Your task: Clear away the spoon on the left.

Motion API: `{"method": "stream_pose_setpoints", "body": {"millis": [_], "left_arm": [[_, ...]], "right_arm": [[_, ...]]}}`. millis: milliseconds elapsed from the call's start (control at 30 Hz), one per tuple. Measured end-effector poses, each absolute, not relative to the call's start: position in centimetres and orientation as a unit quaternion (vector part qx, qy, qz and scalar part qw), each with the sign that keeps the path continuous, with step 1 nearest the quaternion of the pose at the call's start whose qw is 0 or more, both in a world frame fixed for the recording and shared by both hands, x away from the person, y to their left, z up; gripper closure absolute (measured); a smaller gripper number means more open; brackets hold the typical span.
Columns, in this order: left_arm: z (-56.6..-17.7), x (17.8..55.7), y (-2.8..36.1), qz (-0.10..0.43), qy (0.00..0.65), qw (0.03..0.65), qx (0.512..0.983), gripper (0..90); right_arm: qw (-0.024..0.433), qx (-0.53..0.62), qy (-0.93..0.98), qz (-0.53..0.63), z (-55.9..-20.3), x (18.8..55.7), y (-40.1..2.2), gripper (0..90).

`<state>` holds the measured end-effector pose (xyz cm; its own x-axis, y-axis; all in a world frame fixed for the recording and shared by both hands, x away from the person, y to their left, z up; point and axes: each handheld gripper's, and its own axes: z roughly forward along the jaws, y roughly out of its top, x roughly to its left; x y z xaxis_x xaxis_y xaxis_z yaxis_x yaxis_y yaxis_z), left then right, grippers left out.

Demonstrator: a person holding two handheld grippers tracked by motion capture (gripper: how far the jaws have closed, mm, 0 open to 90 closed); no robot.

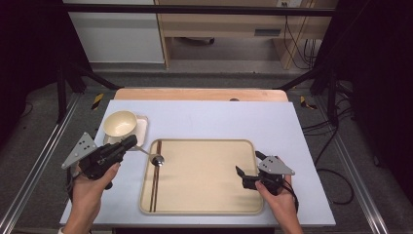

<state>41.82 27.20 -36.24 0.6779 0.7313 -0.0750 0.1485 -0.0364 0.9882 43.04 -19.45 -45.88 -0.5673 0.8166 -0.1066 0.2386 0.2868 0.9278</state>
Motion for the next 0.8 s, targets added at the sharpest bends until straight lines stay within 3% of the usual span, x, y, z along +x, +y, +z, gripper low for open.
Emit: {"method": "stream_pose_setpoints", "body": {"millis": [800], "left_arm": [[-37.7, 38.0, 25.8, 0.143, 0.302, 0.557, 0.761, 88.9]], "right_arm": [[0.303, 0.361, 0.741, 0.477, -46.0, 43.2, -19.6, 13.0]]}}
